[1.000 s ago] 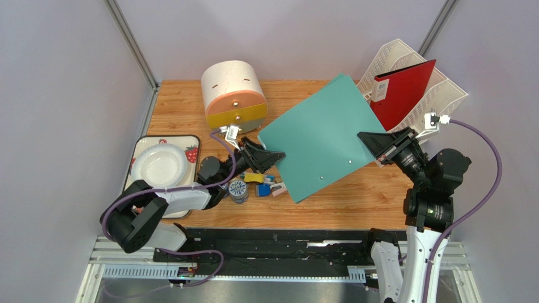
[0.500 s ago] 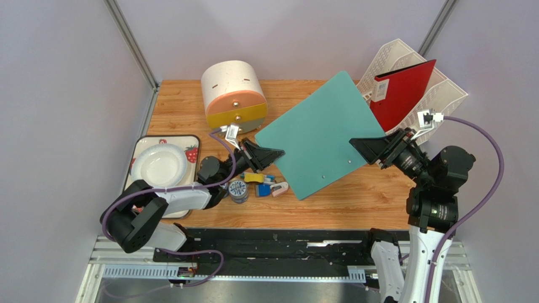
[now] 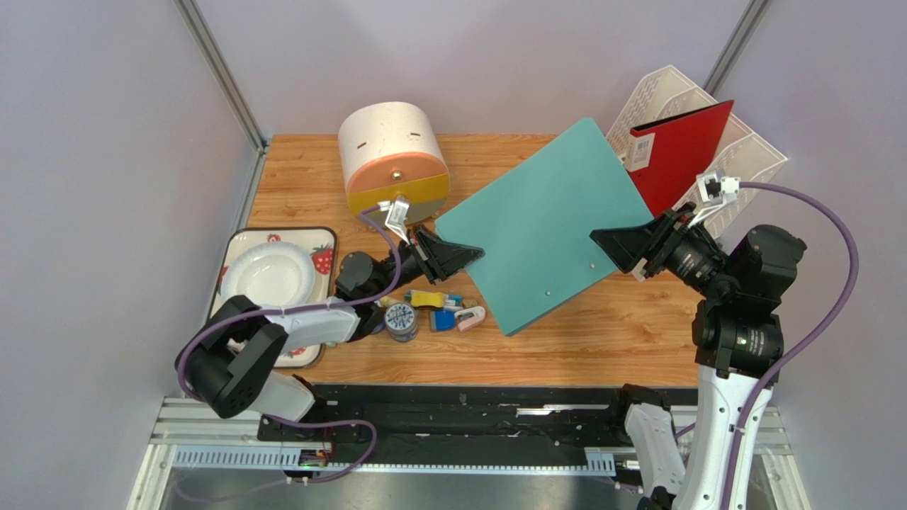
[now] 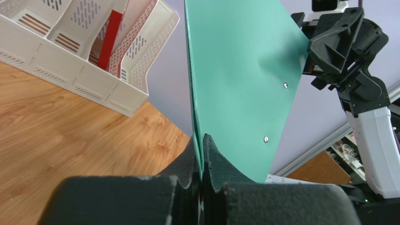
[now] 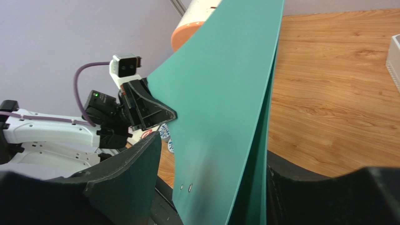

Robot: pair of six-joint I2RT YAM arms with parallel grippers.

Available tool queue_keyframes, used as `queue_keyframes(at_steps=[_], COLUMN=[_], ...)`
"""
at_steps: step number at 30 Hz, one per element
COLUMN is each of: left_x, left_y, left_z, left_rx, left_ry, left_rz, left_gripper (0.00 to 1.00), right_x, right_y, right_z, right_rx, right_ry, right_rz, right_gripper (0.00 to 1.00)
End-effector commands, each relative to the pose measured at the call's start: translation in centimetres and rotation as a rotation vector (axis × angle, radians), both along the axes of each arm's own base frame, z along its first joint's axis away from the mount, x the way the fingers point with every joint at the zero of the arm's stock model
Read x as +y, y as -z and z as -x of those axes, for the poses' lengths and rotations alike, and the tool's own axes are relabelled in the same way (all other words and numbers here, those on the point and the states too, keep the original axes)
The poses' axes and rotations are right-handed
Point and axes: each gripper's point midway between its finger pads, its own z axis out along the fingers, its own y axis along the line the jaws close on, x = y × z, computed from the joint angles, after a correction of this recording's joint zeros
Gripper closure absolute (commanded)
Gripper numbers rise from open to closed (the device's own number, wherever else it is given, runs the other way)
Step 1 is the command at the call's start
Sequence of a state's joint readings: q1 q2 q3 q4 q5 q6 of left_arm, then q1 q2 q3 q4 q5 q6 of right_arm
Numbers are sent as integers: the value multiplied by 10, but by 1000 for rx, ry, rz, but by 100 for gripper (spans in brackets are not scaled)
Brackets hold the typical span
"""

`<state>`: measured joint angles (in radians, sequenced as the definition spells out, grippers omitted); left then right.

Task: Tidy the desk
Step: Place the folder in the storage box.

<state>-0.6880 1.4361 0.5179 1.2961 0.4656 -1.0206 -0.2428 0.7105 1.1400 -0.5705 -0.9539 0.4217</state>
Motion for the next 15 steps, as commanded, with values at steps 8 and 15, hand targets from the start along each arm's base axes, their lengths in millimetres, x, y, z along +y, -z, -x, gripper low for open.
queue_keyframes(at_steps=[8,15], left_x=[19,28], left_y=[-25,-15], left_z=[33,32], left_rx=[-239,-236], left_ry=[17,-12], left_rz=[-166,-265], left_gripper=[100,100], right_x=[12,15], right_y=[-5,-9], right_z=[15,21], right_rx=[-70,-97], right_ry=[-111,-136], right_rz=[36,48], right_gripper=[47,45])
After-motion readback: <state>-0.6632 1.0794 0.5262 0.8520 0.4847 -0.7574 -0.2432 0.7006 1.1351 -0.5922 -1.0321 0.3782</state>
